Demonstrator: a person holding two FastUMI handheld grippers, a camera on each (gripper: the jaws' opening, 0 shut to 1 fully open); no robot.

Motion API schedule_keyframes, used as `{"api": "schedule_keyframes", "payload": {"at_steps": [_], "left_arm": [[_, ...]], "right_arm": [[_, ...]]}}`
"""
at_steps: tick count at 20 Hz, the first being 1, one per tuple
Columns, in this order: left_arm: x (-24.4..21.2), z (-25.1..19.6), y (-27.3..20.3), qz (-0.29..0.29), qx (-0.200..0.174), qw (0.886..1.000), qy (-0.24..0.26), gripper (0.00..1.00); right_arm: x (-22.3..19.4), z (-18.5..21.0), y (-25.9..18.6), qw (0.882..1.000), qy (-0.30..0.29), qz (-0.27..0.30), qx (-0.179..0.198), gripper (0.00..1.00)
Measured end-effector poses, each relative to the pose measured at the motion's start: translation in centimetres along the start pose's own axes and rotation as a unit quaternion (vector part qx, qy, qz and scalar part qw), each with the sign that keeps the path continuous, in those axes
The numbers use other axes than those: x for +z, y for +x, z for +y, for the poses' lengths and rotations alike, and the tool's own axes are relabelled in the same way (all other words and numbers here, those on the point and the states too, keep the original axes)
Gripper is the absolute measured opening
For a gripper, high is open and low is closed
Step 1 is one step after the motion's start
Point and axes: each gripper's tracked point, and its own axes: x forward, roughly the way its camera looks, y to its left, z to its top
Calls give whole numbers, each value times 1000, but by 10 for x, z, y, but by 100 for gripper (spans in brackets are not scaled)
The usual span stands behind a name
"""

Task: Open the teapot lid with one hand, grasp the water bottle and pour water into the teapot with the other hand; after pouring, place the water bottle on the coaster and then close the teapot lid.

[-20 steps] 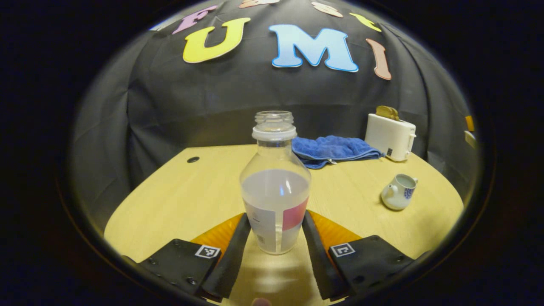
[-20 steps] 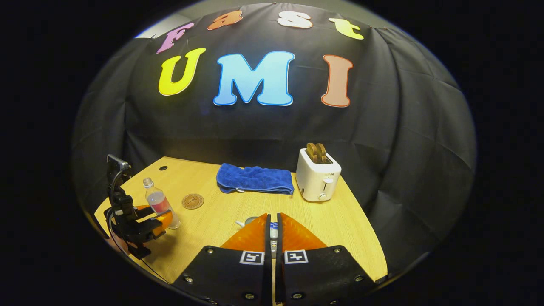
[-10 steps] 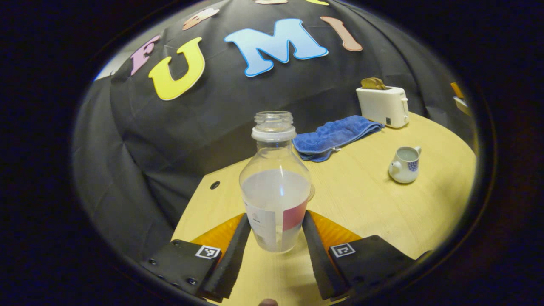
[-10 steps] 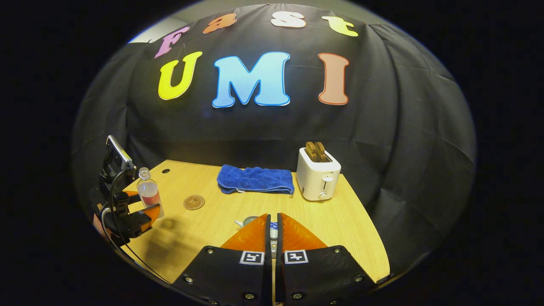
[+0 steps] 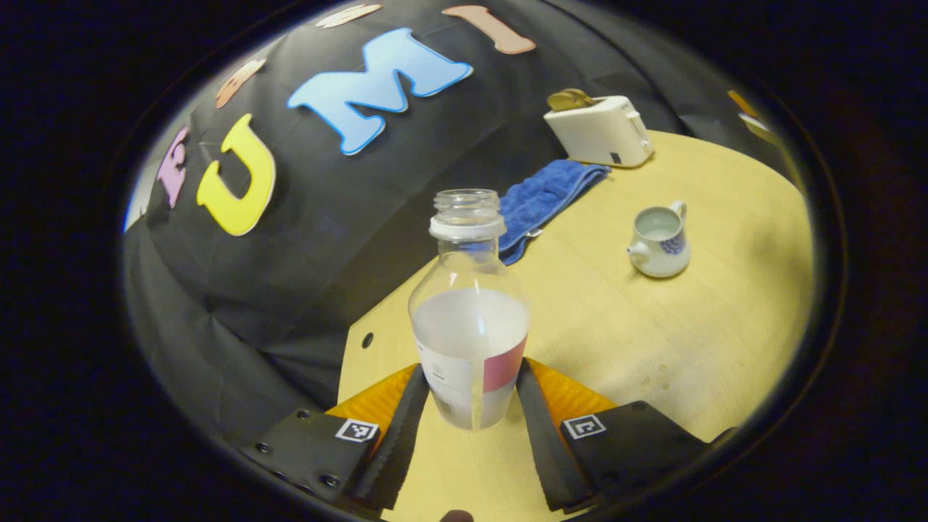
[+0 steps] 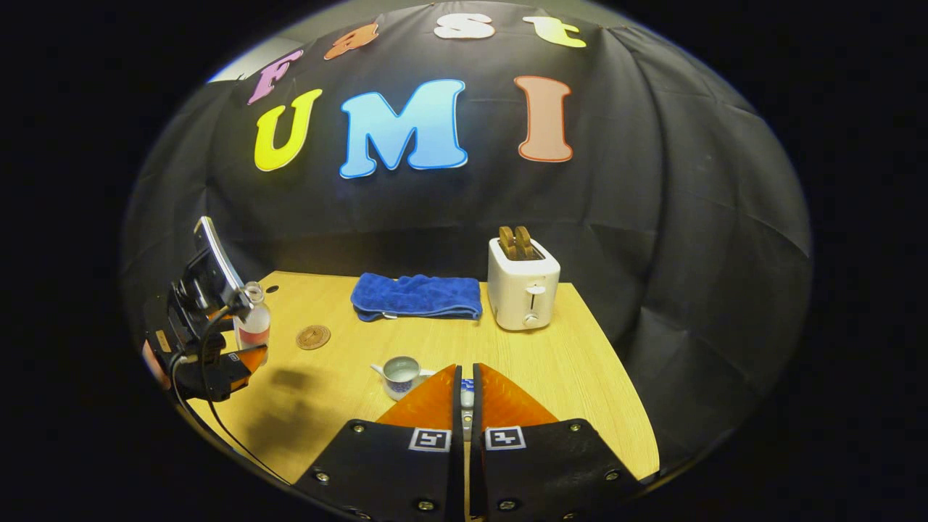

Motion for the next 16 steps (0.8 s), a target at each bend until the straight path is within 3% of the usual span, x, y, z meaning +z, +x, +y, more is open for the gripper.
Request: {"api": "schedule_keyframes", "payload": {"at_steps": [8, 14, 16], "left_arm": [[29, -48, 22, 21, -37, 992, 121, 84], [43, -69, 34, 47, -74, 973, 216, 84], [43, -70, 40, 69, -89, 961, 254, 84]], "right_arm": [[-15, -41, 8, 1000, 20, 6, -13, 3], [-20, -61, 15, 999, 28, 7, -19, 3], [-22, -68, 16, 999, 33, 8, -20, 3]]}}
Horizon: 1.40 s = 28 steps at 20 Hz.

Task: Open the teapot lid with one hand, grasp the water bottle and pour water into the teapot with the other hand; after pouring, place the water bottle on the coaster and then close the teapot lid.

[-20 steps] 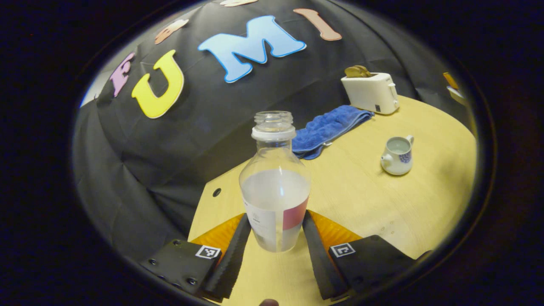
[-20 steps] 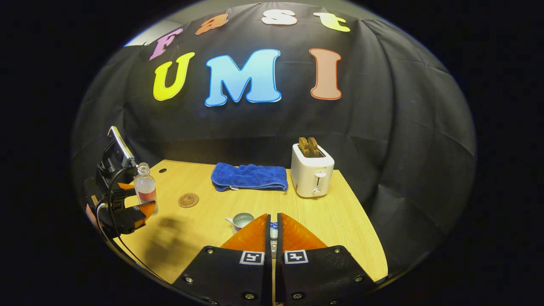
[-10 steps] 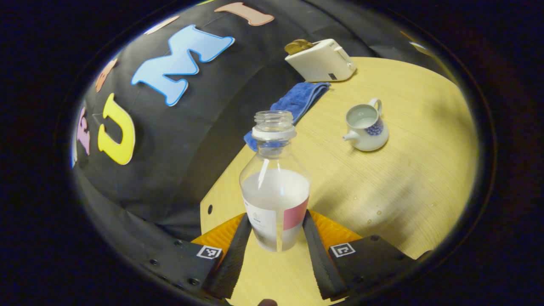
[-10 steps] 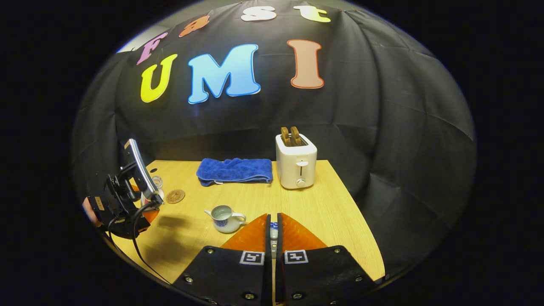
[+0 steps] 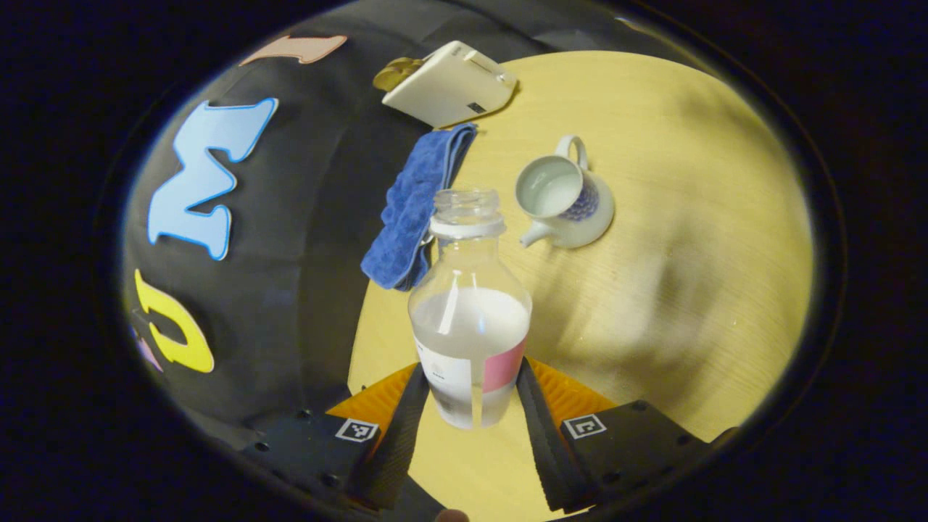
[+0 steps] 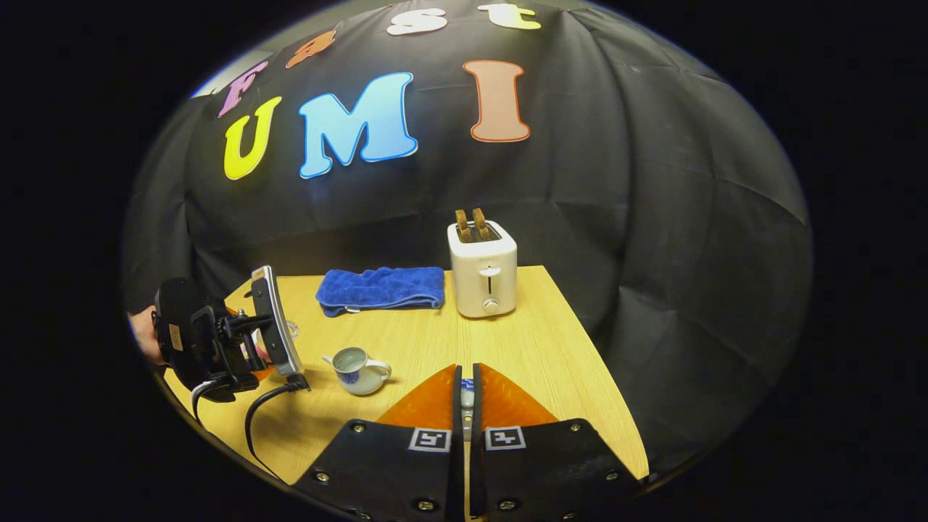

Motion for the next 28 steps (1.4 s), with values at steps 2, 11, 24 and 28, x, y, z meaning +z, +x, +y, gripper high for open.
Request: {"api": "schedule_keyframes", "payload": {"at_steps": [2, 11, 24, 28], "left_arm": [[3, 5, 0, 14, -4, 999, 36, 84], [22, 24, 15, 59, -9, 981, 184, 84], [30, 38, 3, 124, -7, 939, 320, 84], [41, 39, -1, 127, 0, 927, 352, 84]], "right_arm": [[-1, -4, 2, 1000, 1, 1, 0, 3], [-3, -9, 5, 1000, 13, 3, -4, 3], [-5, -16, 7, 999, 30, 2, -18, 3], [-5, -17, 8, 999, 39, 1, -21, 3]]}}
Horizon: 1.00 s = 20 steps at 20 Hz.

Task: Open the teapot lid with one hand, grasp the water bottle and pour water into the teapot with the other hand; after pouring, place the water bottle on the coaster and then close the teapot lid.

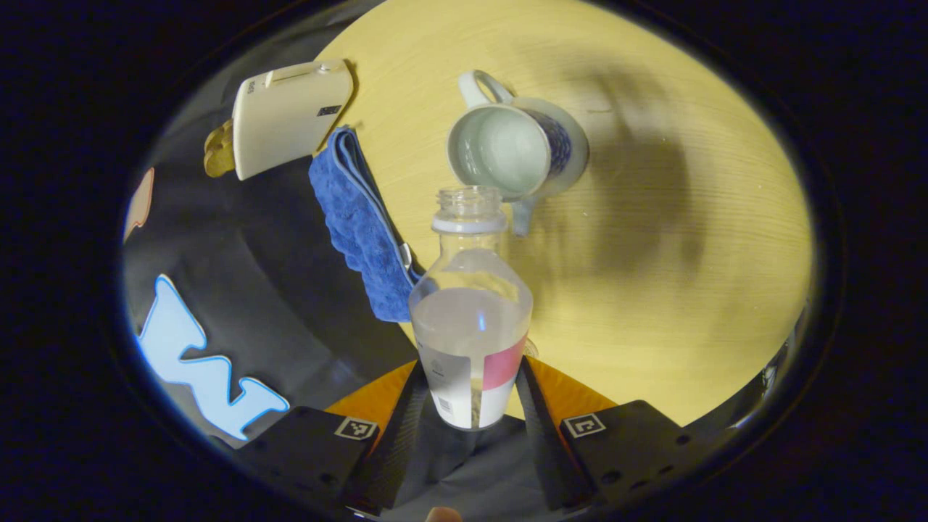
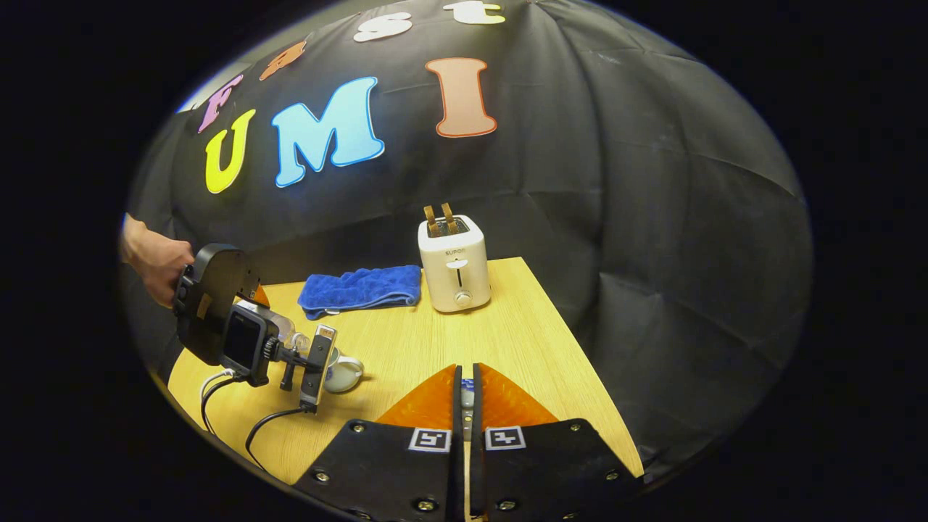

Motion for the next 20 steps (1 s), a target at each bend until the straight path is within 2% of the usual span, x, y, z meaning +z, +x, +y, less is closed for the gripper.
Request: {"api": "schedule_keyframes", "payload": {"at_steps": [12, 20], "left_arm": [[-11, 28, -4, 52, 34, 996, 68, 84], [-11, 39, -9, 65, 52, 992, 97, 84]], "right_arm": [[-5, -9, -1, 1000, 7, -3, 2, 3], [-4, -10, -3, 1000, 15, -5, 3, 3]]}}
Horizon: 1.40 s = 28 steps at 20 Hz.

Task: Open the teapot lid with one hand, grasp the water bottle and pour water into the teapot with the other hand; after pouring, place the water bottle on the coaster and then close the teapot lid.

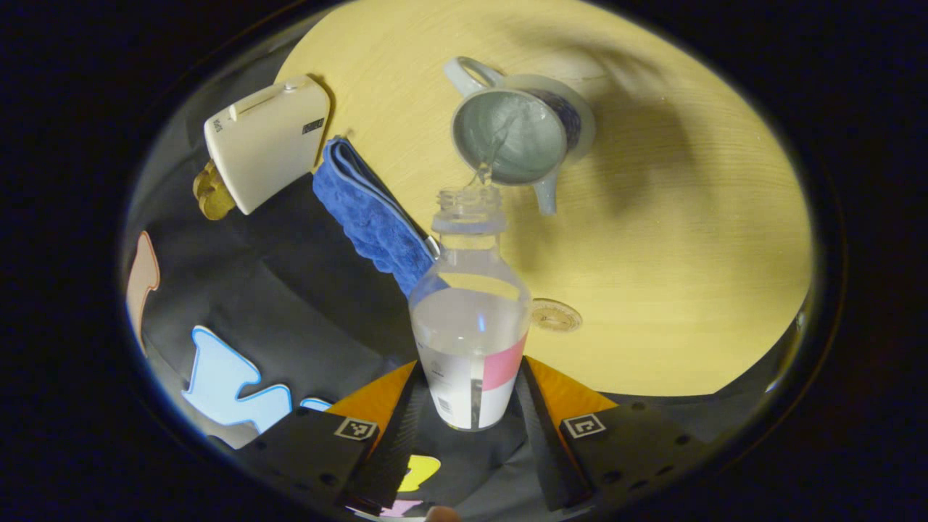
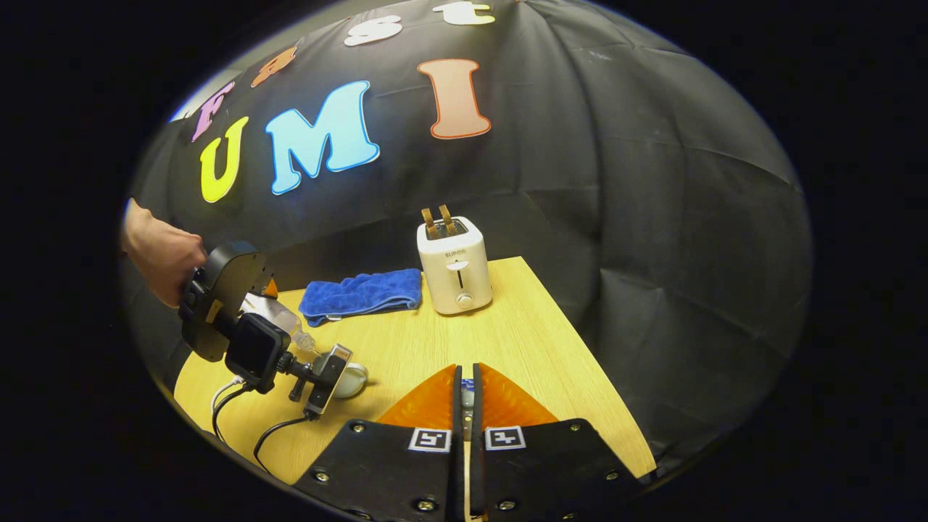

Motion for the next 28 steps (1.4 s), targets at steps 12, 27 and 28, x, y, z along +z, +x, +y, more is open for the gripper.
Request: {"api": "schedule_keyframes", "payload": {"at_steps": [12, 27, 28], "left_arm": [[2, 6, -2, 1, 8, 1000, 12, 84], [19, -9, -3, -71, 14, 994, -80, 84], [20, -12, -3, -84, 15, 992, -95, 84]], "right_arm": [[-1, -2, -6, 1000, 8, 0, -3, 3], [4, -2, -9, 1000, 11, -3, -13, 3], [5, -1, -11, 1000, 11, -3, -12, 3]]}}
